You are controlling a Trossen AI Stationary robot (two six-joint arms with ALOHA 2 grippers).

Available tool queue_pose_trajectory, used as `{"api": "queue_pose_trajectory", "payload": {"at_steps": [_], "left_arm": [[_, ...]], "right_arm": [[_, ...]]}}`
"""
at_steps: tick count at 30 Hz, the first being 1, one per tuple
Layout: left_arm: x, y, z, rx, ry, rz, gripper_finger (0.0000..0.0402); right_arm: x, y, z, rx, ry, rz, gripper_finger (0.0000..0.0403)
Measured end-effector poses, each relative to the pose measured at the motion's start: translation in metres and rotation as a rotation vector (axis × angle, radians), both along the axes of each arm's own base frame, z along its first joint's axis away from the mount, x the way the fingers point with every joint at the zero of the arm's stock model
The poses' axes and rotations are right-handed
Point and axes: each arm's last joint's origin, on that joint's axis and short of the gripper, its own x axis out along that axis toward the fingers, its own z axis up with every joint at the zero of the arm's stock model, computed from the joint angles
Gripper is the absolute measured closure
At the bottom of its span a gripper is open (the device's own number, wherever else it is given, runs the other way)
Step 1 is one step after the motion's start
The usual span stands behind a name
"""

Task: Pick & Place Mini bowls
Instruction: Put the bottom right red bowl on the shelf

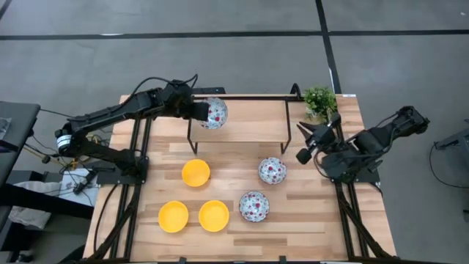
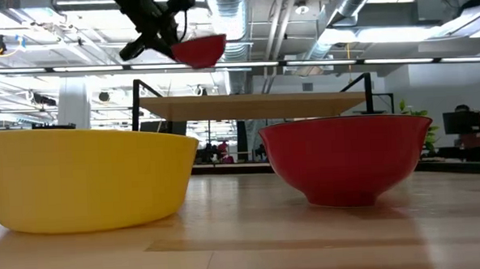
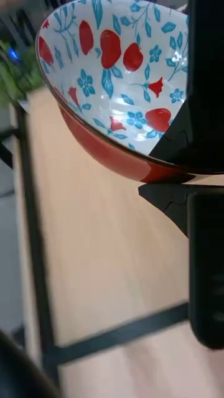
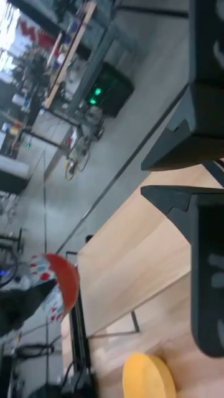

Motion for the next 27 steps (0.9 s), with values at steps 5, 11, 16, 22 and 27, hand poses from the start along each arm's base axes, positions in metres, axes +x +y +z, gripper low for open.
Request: {"api": "queue_pose_trajectory", "payload": {"at_steps": [5, 11, 16, 22, 27], "left_arm": [[0.002, 0.005, -0.009, -0.052, 0.039, 0.017, 0.039], [0.001, 0.014, -0.016, -0.112, 0.058, 0.052, 0.039], [0.003, 0.018, -0.021, -0.159, 0.063, 0.06, 0.039], [0.006, 0.024, -0.029, -0.206, 0.078, 0.06, 0.039], [0.006, 0.023, -0.028, -0.21, 0.076, 0.06, 0.039]], "right_arm": [[-0.021, -0.003, -0.014, 0.042, -0.058, 0.058, 0.0388], [-0.037, -0.001, -0.036, 0.125, -0.195, 0.146, 0.04], [-0.042, 0.002, -0.045, 0.145, -0.263, 0.256, 0.0399], [-0.046, -0.002, -0.062, 0.119, -0.284, 0.243, 0.04], [-0.052, -0.011, -0.066, 0.058, -0.254, 0.155, 0.0396]]}}
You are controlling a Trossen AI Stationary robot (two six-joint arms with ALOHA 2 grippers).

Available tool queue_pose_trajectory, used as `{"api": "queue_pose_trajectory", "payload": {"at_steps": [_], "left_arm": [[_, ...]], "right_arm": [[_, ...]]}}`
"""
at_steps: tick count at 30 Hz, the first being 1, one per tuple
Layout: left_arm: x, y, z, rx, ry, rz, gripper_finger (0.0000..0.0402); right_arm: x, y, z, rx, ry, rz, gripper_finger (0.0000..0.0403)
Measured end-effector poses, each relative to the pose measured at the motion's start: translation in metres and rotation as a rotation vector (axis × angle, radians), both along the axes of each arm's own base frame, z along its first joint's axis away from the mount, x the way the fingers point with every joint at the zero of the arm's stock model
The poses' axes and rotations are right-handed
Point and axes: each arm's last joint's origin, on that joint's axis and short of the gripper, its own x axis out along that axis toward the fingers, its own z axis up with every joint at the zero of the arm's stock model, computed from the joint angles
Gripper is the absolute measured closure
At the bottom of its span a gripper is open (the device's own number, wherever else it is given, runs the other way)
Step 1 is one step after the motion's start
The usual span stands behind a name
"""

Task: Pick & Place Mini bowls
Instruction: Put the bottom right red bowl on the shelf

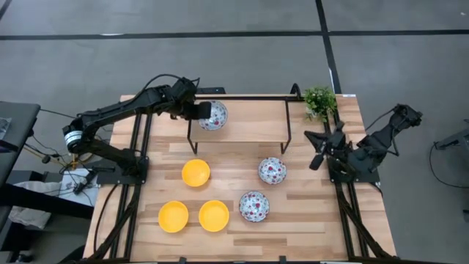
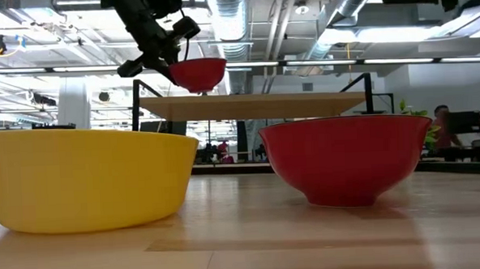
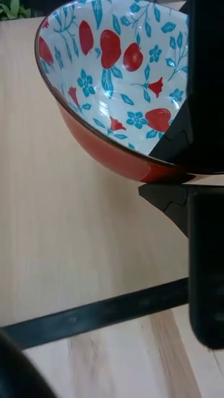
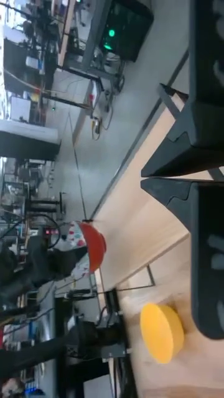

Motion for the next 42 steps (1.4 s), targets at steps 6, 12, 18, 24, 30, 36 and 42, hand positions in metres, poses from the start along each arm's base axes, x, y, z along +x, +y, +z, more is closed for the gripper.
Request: {"api": "queue_pose_trajectory", "payload": {"at_steps": [6, 12, 18, 24, 30, 36, 42], "left_arm": [[-0.001, 0.0, 0.001, 0.003, -0.002, -0.001, 0.039], [-0.001, 0.0, 0.001, 0.004, -0.002, -0.002, 0.039], [-0.001, 0.0, 0.001, -0.009, -0.008, 0.012, 0.039], [-0.001, 0.0, 0.001, -0.035, -0.02, 0.043, 0.039], [0.0, -0.001, 0.001, -0.058, -0.03, 0.075, 0.039], [0.001, -0.004, 0.001, -0.085, -0.042, 0.101, 0.039], [0.006, -0.006, 0.023, -0.04, -0.102, 0.09, 0.039]], "right_arm": [[-0.003, -0.007, 0.002, 0.074, -0.04, -0.001, 0.0398], [-0.014, -0.015, 0.002, 0.169, 0.009, 0.265, 0.0397], [-0.027, -0.02, 0.003, 0.219, -0.035, 0.493, 0.0397], [-0.028, -0.021, -0.016, 0.223, -0.135, 0.572, 0.0397], [-0.028, -0.022, -0.03, 0.236, -0.185, 0.576, 0.0397], [-0.027, -0.023, -0.033, 0.232, -0.178, 0.563, 0.0397], [-0.026, -0.025, -0.034, 0.229, -0.167, 0.547, 0.0397]]}}
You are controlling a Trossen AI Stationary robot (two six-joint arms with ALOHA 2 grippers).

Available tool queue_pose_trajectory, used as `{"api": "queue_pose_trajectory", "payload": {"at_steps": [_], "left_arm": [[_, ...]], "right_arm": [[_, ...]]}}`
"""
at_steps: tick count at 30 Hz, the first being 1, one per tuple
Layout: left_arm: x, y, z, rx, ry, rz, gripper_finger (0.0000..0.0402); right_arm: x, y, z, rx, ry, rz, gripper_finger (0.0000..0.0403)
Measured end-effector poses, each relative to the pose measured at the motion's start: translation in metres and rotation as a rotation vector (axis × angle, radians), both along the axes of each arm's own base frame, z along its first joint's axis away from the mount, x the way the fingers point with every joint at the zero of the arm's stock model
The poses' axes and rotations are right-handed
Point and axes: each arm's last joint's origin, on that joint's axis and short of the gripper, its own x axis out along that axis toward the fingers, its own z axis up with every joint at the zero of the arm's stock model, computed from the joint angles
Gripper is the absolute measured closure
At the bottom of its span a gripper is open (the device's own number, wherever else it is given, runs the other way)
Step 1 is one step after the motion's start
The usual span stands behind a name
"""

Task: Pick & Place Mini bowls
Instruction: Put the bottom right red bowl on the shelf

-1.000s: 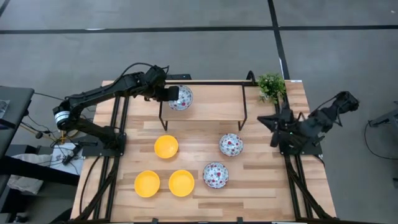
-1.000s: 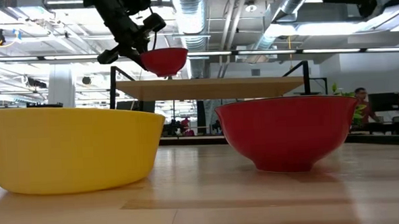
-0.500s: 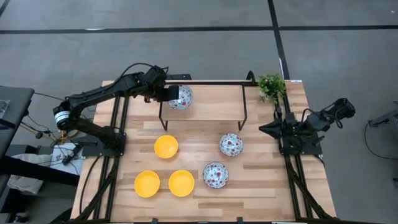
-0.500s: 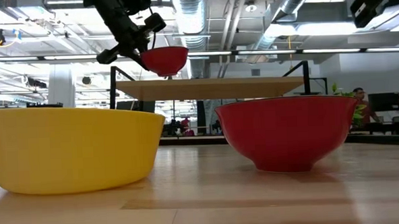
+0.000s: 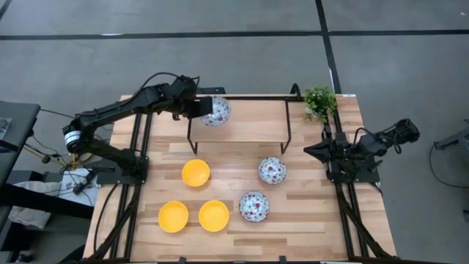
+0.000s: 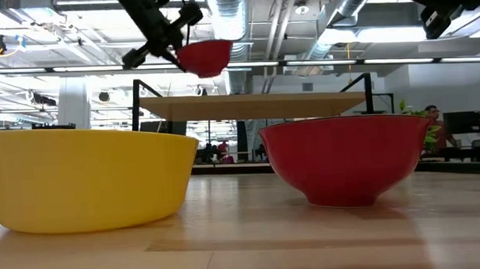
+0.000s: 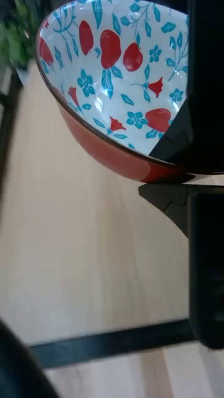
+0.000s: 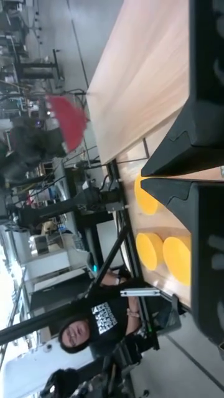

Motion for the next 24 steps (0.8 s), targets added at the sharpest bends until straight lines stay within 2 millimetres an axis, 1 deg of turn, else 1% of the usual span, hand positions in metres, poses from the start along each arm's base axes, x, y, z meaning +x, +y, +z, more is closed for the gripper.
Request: {"api": "queue_pose_trajectory", "payload": {"at_steps": [2, 4, 10, 13, 15, 18, 22, 24], "left_arm": [[0.001, 0.001, 0.007, 0.025, -0.005, 0.003, 0.039], [0.005, 0.002, 0.012, 0.035, 0.002, -0.002, 0.039], [0.038, 0.011, 0.01, 0.014, 0.136, -0.089, 0.039], [0.045, 0.017, 0.01, -0.008, 0.231, -0.115, 0.039], [0.047, 0.02, 0.014, -0.008, 0.24, -0.11, 0.039], [0.042, 0.02, 0.019, -0.011, 0.241, -0.099, 0.039], [0.034, 0.015, 0.016, -0.054, 0.329, -0.101, 0.039], [0.034, 0.014, 0.014, -0.059, 0.339, -0.102, 0.039]], "right_arm": [[0.0, -0.001, 0.0, 0.0, 0.0, -0.008, 0.0397], [0.0, -0.001, 0.0, 0.0, 0.0, -0.016, 0.0397], [0.001, -0.002, 0.0, -0.001, 0.002, -0.03, 0.0397], [0.001, -0.002, 0.0, 0.006, 0.003, -0.029, 0.0397], [0.001, -0.002, -0.001, 0.012, 0.005, -0.02, 0.0397], [0.001, -0.002, -0.001, 0.024, 0.004, -0.009, 0.0397], [0.001, -0.002, -0.001, 0.024, 0.004, -0.008, 0.0397], [0.001, -0.002, 0.0, 0.025, 0.004, -0.008, 0.0397]]}}
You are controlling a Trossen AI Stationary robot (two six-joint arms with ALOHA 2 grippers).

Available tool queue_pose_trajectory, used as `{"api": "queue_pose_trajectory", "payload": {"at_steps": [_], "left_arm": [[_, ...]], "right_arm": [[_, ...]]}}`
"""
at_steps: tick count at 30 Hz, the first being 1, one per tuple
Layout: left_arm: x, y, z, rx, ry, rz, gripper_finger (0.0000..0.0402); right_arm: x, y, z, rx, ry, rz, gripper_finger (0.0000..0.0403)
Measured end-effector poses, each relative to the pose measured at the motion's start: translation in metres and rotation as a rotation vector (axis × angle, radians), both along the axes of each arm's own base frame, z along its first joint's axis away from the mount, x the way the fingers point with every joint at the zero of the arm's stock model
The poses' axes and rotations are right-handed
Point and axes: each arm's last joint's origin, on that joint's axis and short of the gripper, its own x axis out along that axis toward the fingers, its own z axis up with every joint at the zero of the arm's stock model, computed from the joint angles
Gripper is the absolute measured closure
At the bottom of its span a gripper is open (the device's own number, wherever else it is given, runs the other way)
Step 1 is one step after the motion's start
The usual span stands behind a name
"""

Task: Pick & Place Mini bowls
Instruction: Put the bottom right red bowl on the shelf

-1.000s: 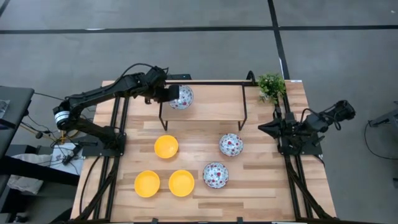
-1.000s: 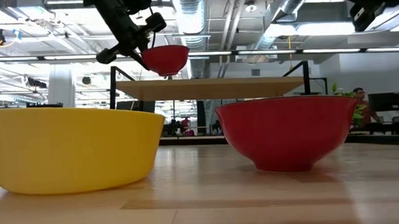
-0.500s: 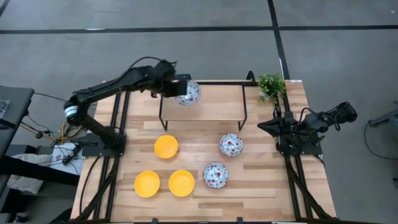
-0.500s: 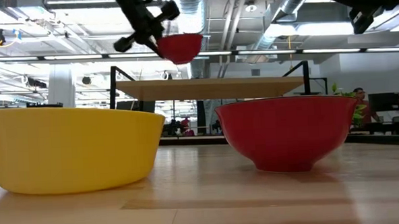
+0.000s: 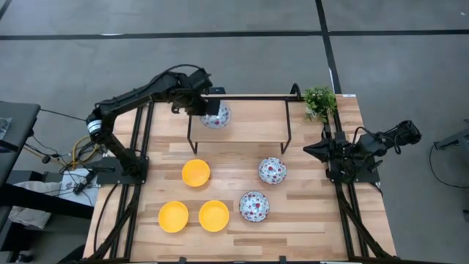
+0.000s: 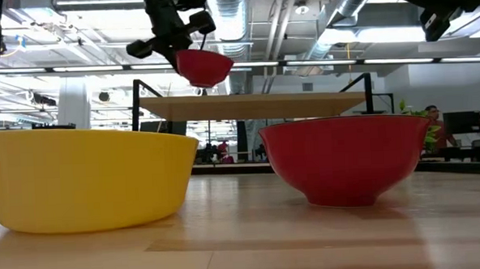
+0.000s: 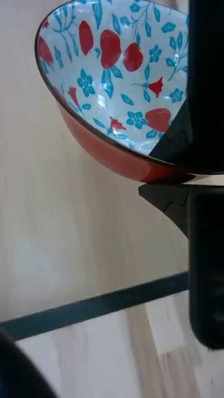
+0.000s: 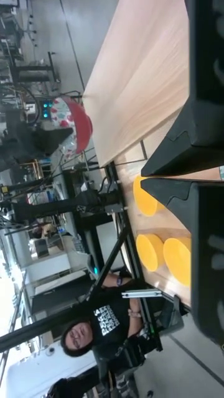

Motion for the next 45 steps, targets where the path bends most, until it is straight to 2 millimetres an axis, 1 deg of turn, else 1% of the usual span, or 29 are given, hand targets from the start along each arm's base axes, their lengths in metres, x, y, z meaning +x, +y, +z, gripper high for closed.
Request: {"api": "queue_pose_trajectory", "payload": {"at_steps": [2, 10, 20, 27, 30, 40, 45], "left_arm": [[0.002, 0.001, 0.0, 0.008, -0.017, 0.0, 0.039], [0.008, 0.002, -0.009, 0.001, 0.022, -0.03, 0.039], [0.008, 0.003, -0.01, 0.019, 0.034, -0.032, 0.039], [0.01, 0.001, -0.029, -0.008, 0.056, -0.035, 0.0389], [0.013, 0.001, -0.027, 0.0, 0.024, -0.036, 0.0389], [0.01, 0.006, -0.028, 0.0, 0.034, -0.022, 0.0382], [0.008, 0.006, -0.034, -0.006, 0.047, -0.016, 0.038]], "right_arm": [[0.0, 0.0, 0.0, 0.0, 0.0, 0.0, 0.0397], [0.0, 0.0, 0.0, 0.009, -0.001, 0.0, 0.0397], [0.0, 0.0, 0.0, 0.009, -0.001, 0.001, 0.0397], [0.0, 0.0, 0.0, 0.009, -0.001, 0.002, 0.0397], [0.0, 0.0, 0.0, 0.016, -0.001, 0.001, 0.0397], [0.0, 0.0, 0.0, 0.033, 0.001, 0.002, 0.0397], [0.0, 0.0, 0.0, 0.034, 0.001, 0.002, 0.0397]]}}
